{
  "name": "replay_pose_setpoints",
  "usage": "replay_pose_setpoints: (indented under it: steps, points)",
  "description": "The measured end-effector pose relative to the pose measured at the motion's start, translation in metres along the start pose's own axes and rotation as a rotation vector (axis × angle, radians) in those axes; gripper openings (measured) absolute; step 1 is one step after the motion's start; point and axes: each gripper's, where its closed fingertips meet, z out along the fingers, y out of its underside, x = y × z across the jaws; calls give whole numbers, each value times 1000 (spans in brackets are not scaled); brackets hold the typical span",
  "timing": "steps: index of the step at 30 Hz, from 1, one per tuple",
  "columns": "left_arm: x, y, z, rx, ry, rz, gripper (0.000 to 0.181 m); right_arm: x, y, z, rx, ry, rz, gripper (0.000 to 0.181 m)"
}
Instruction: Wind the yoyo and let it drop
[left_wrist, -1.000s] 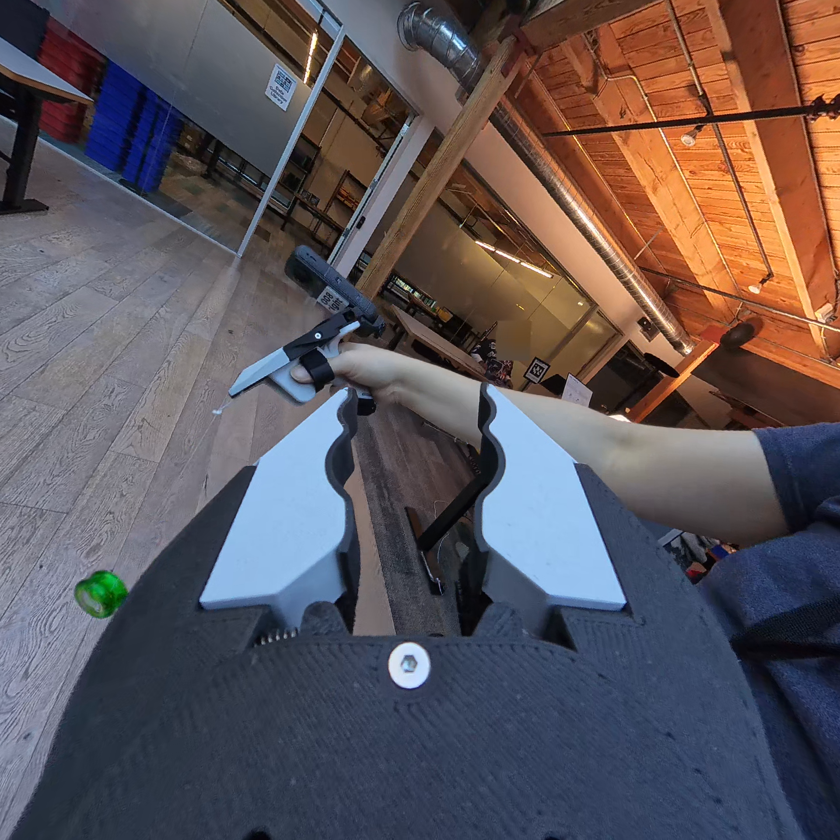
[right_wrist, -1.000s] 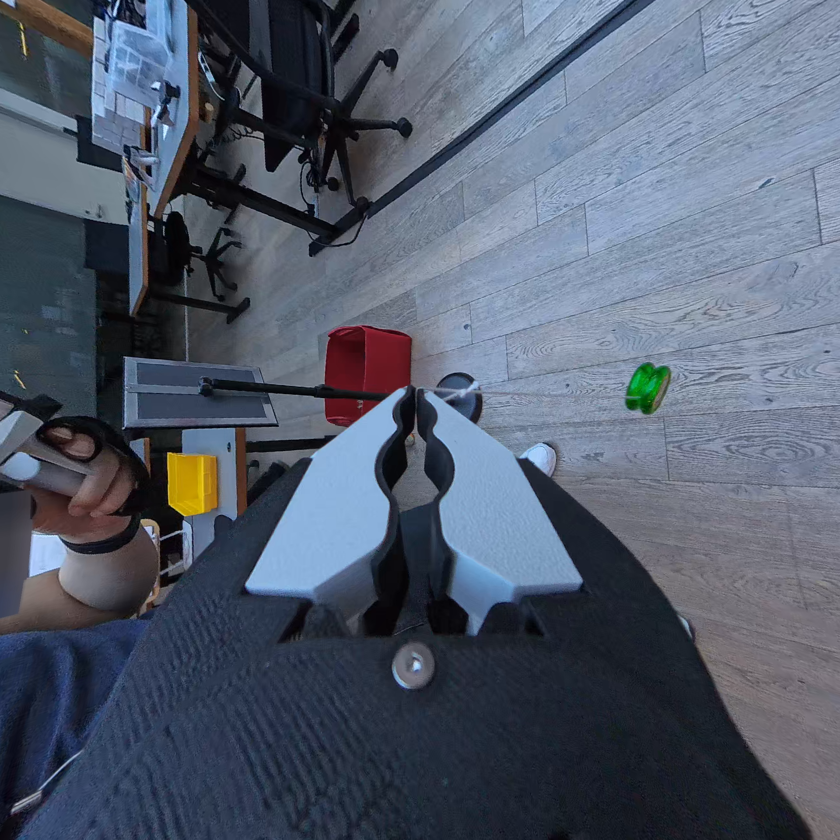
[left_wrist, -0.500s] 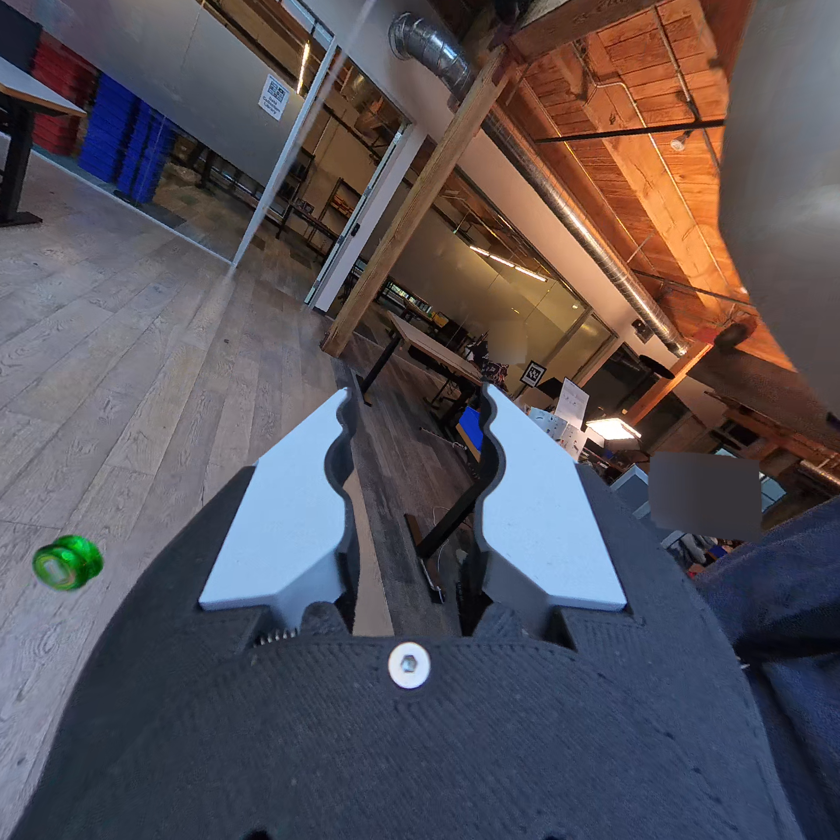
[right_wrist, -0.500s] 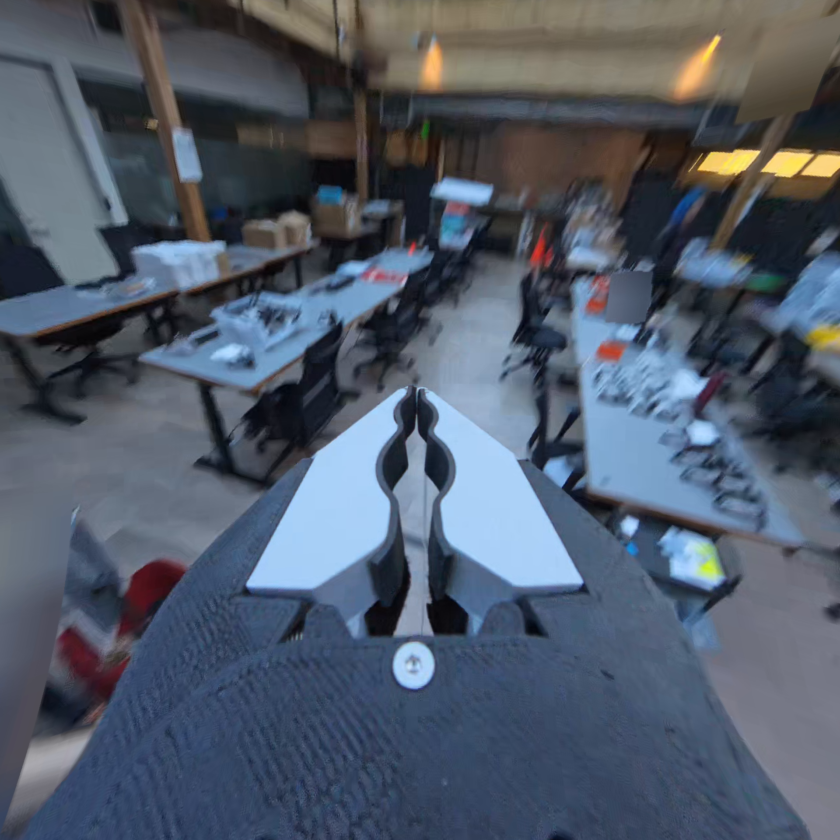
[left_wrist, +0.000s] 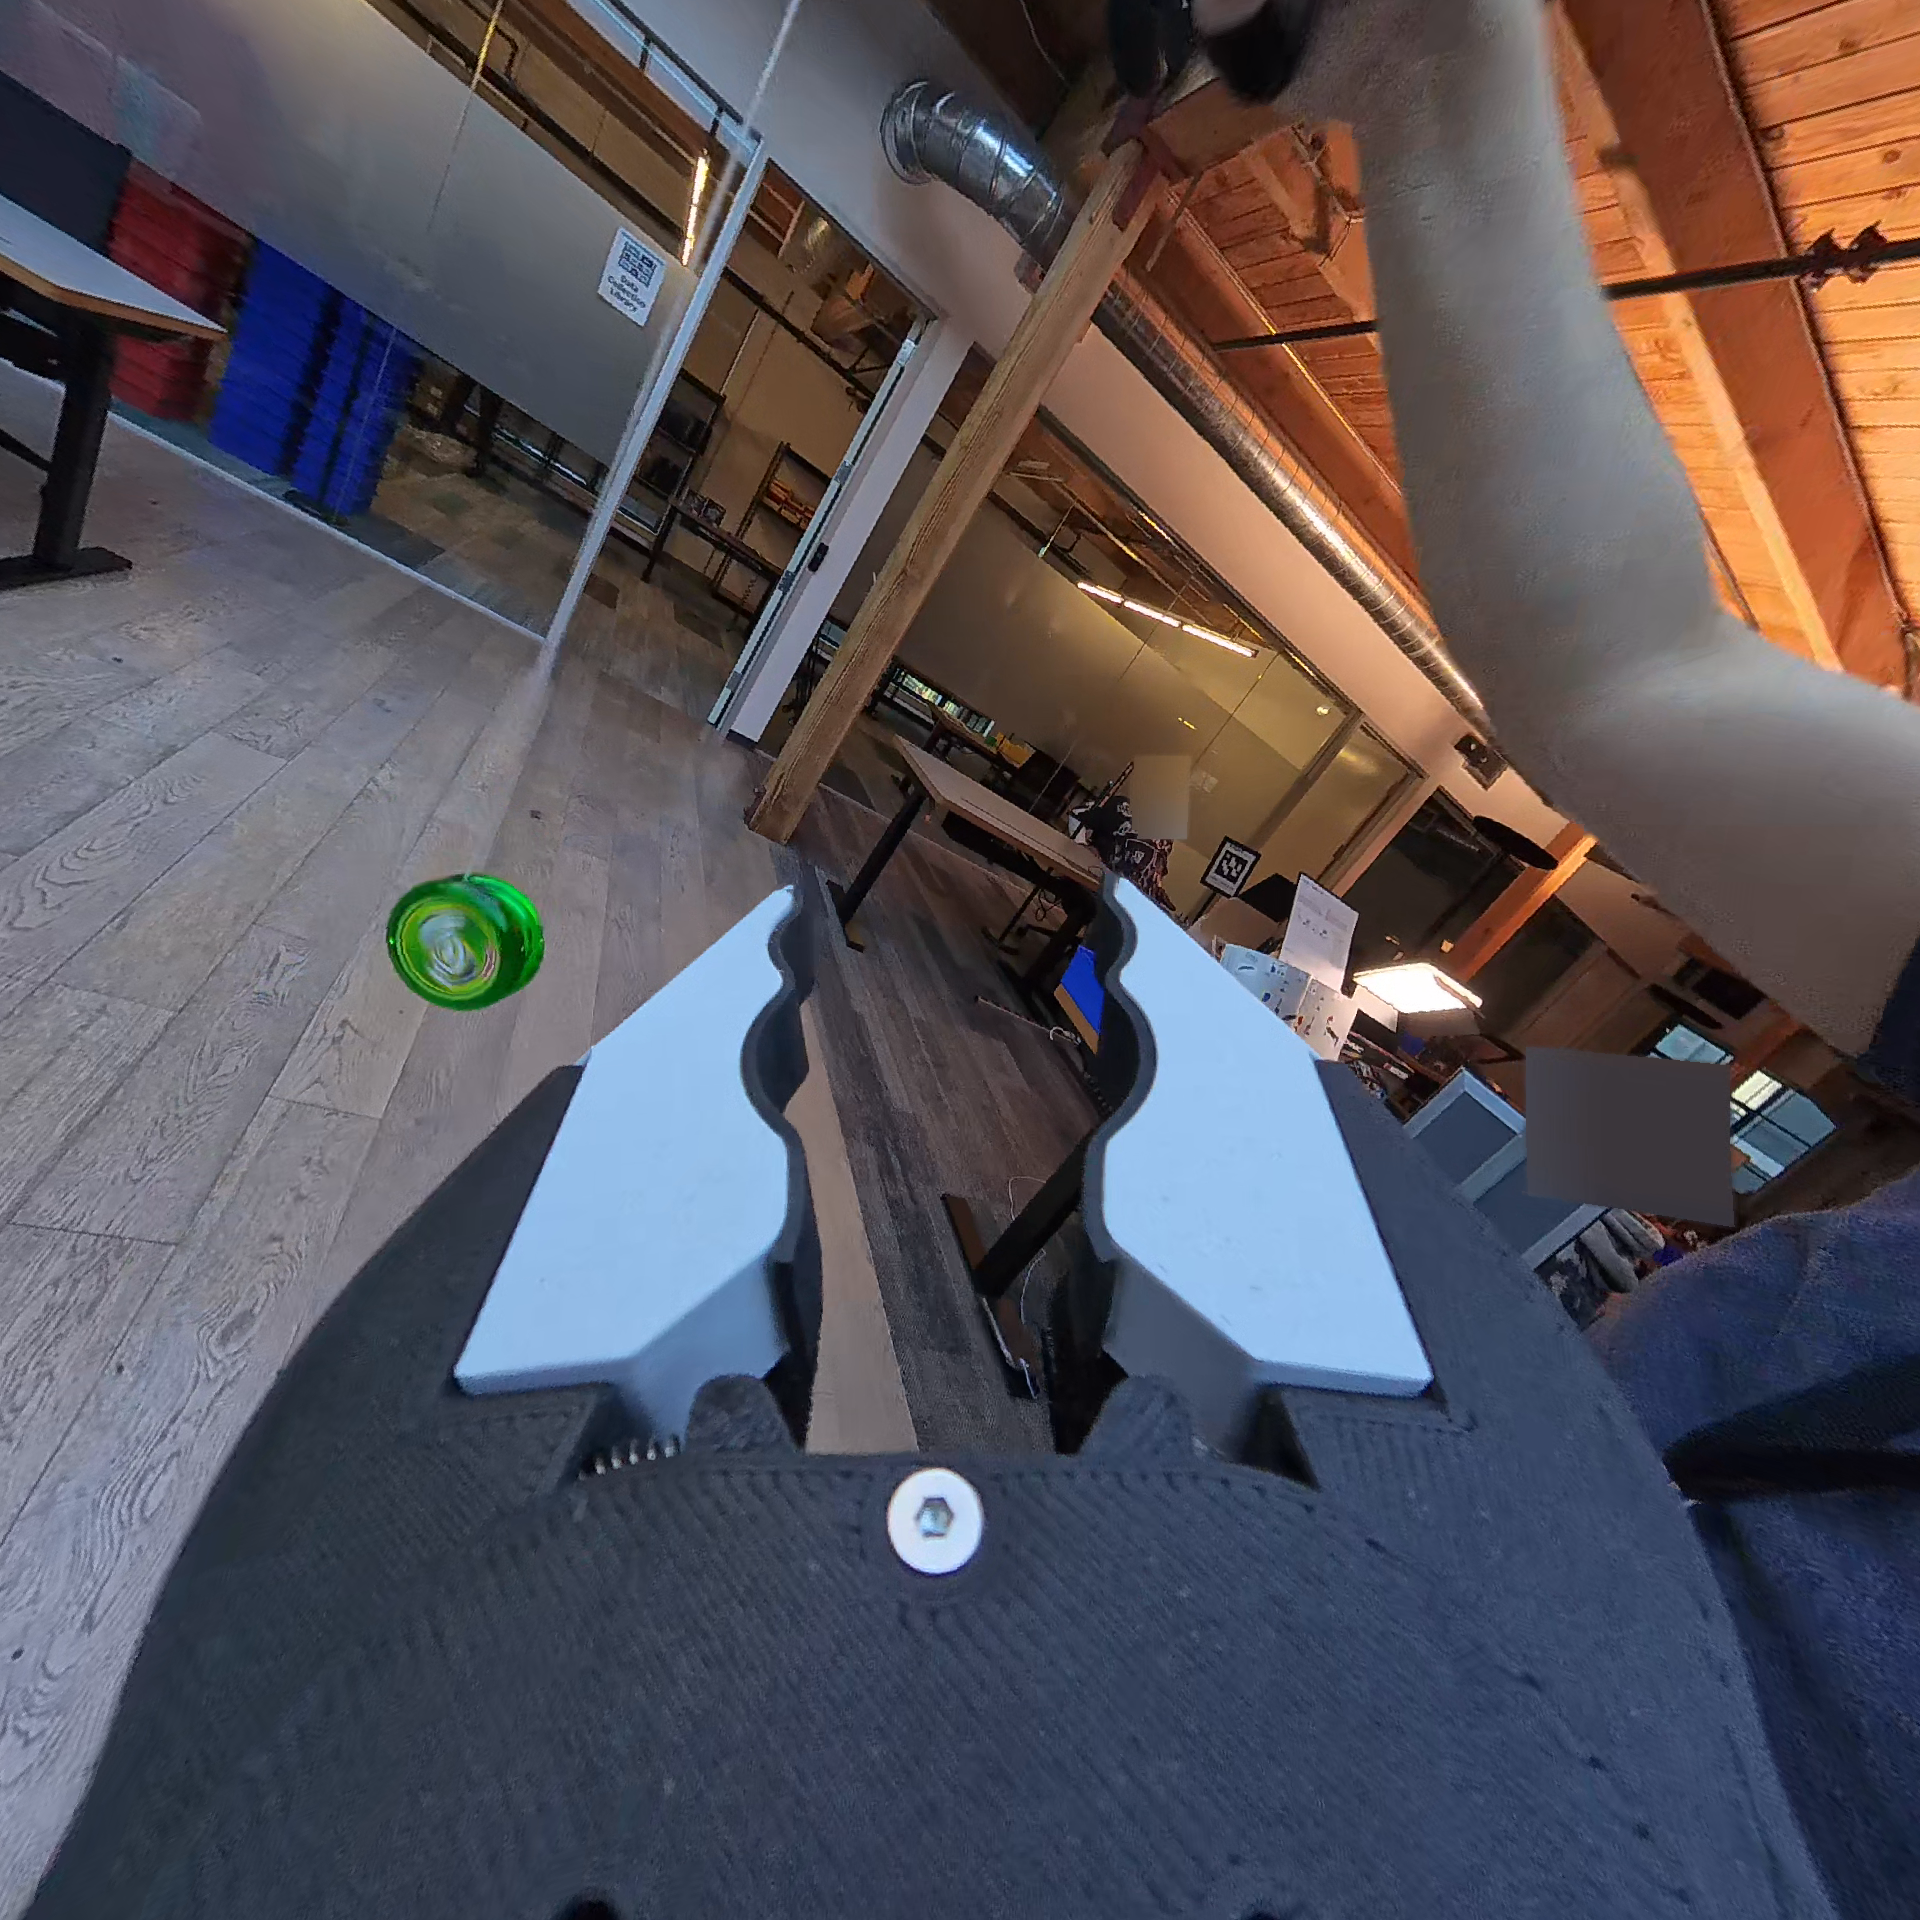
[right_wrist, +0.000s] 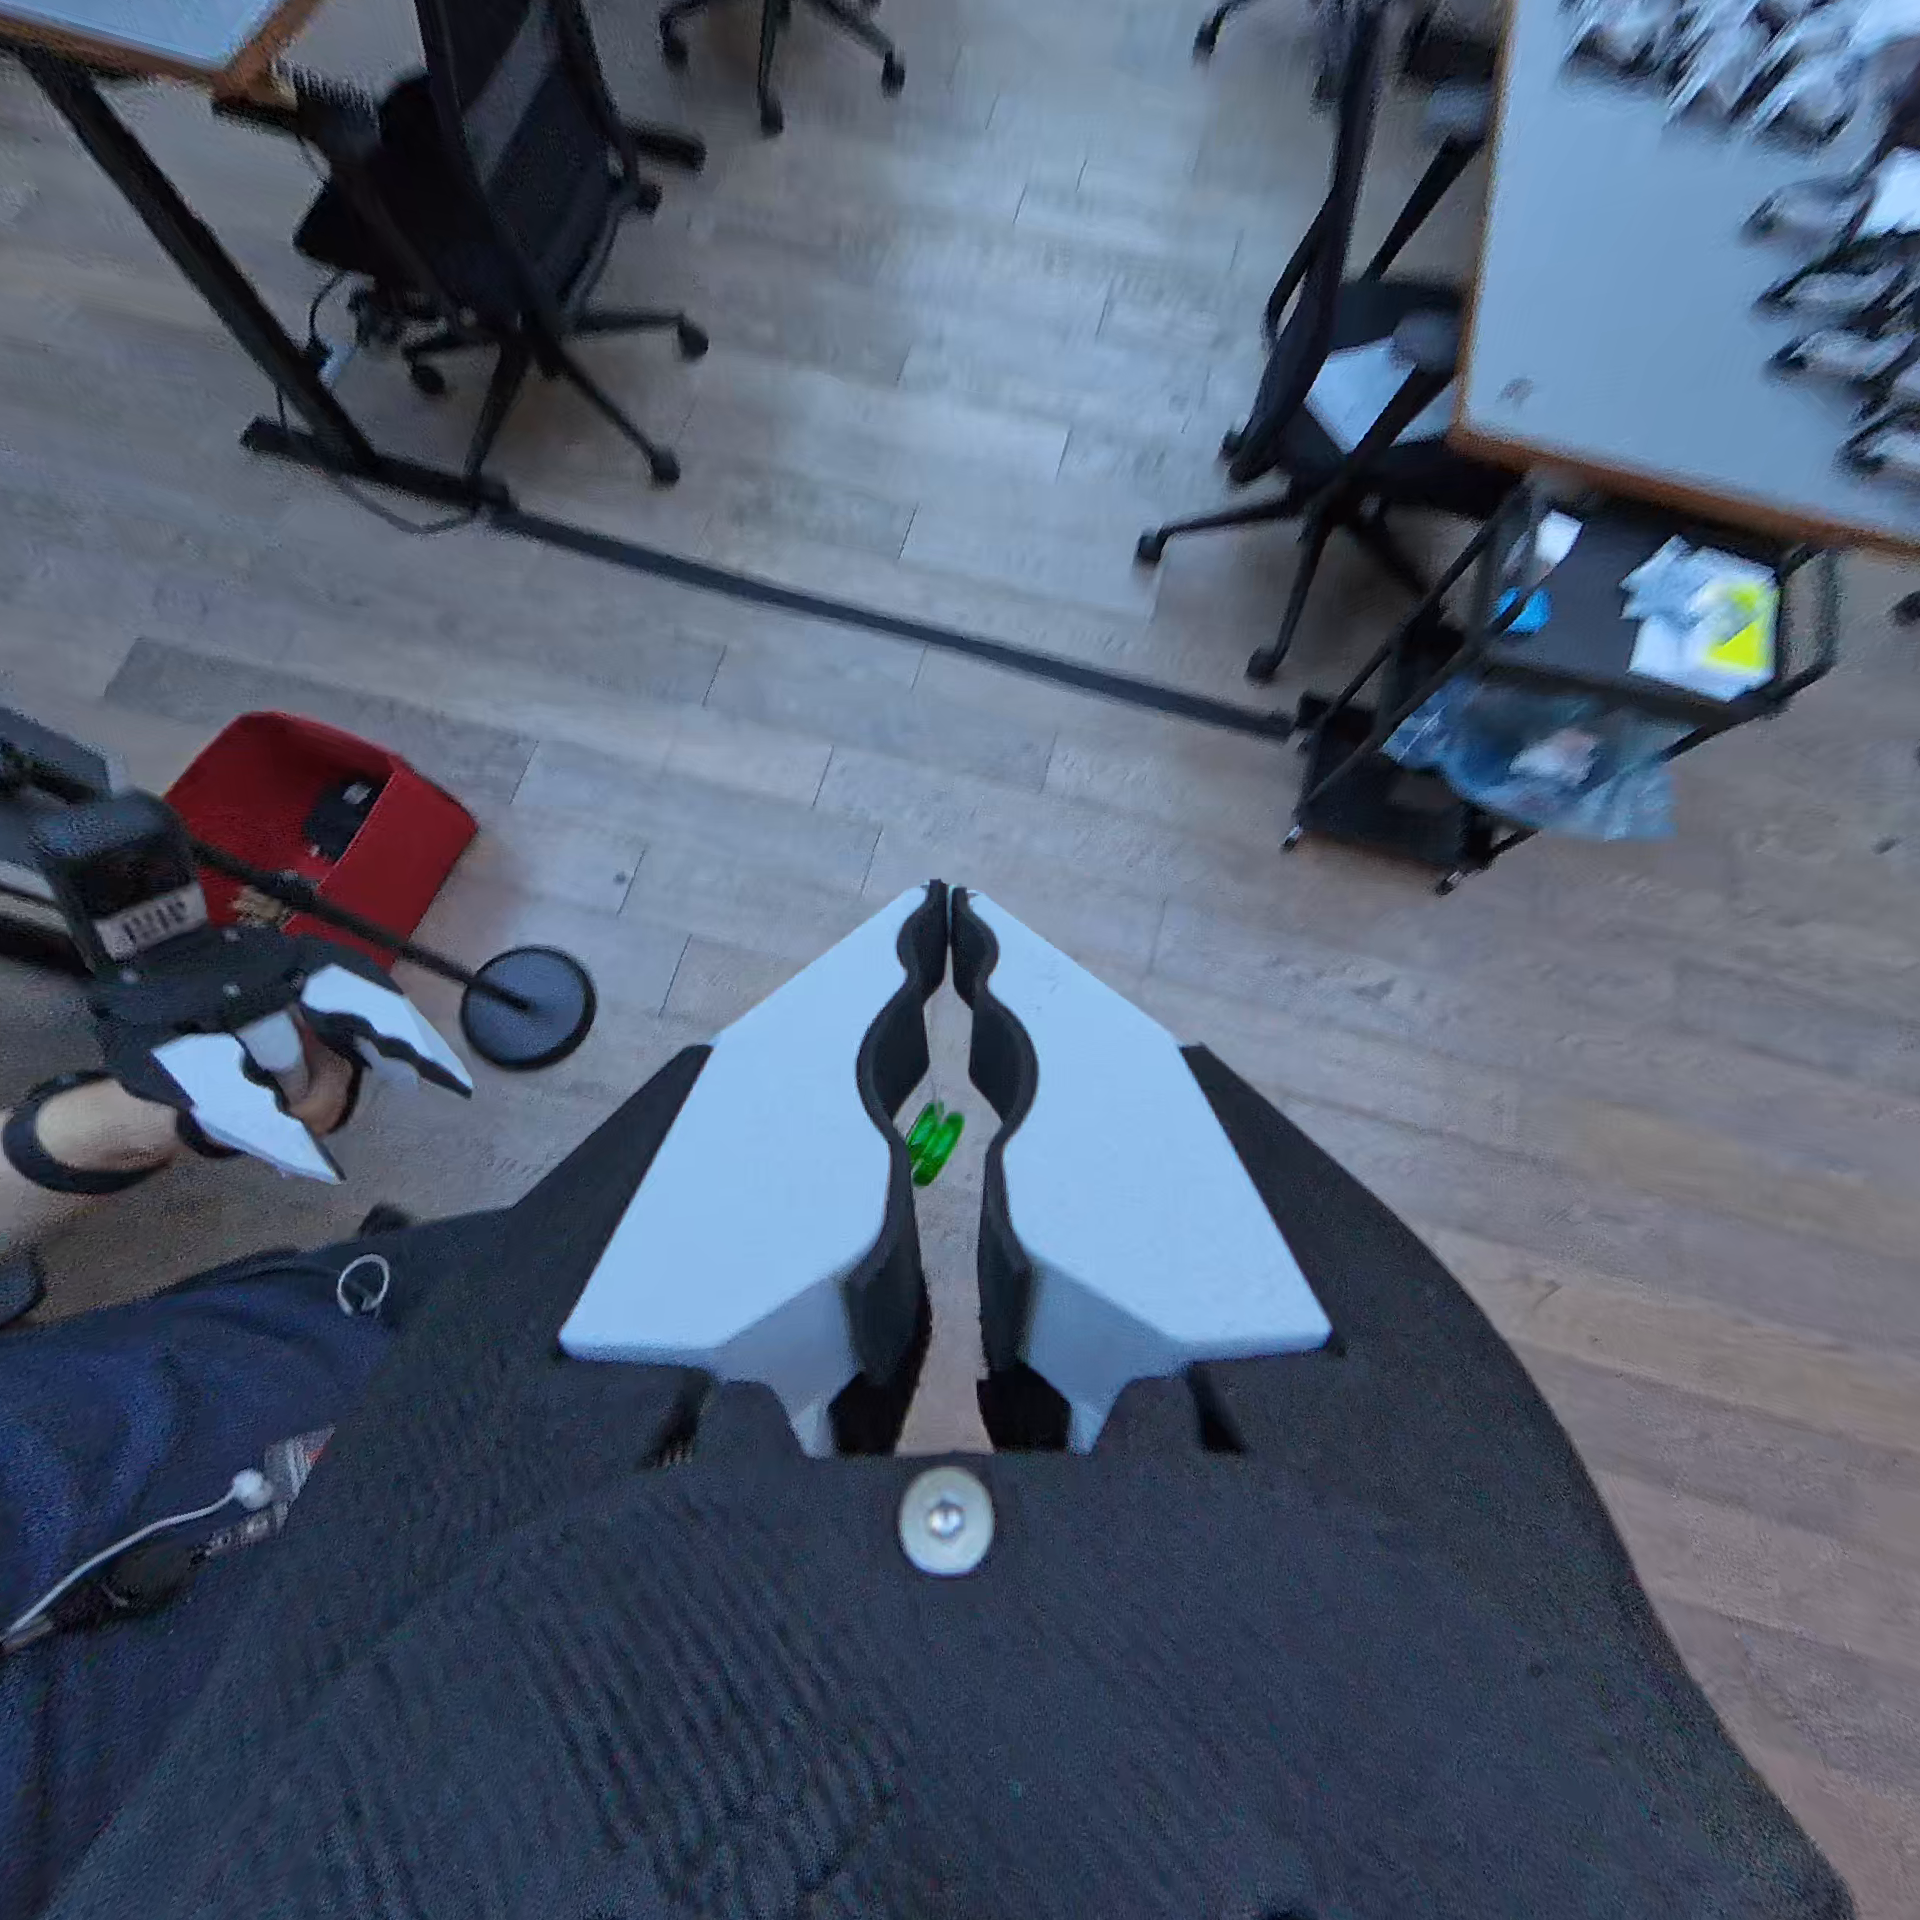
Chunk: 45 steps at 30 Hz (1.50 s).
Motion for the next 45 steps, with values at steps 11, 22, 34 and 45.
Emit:
replay_pose_setpoints:
  steps: [11,22,34,45]
  points:
    - [-10,18,-20,-20,-62,-37,53,-94,388,282,-492,-289,323,0]
    - [-25,30,-28,-58,-130,-6,53,-96,345,268,-364,-348,378,0]
    - [-45,39,-30,-106,-187,31,56,-101,57,28,-294,-229,-152,0]
    - [-40,1,-26,-11,-169,100,57,-67,-133,-82,146,51,-154,0]
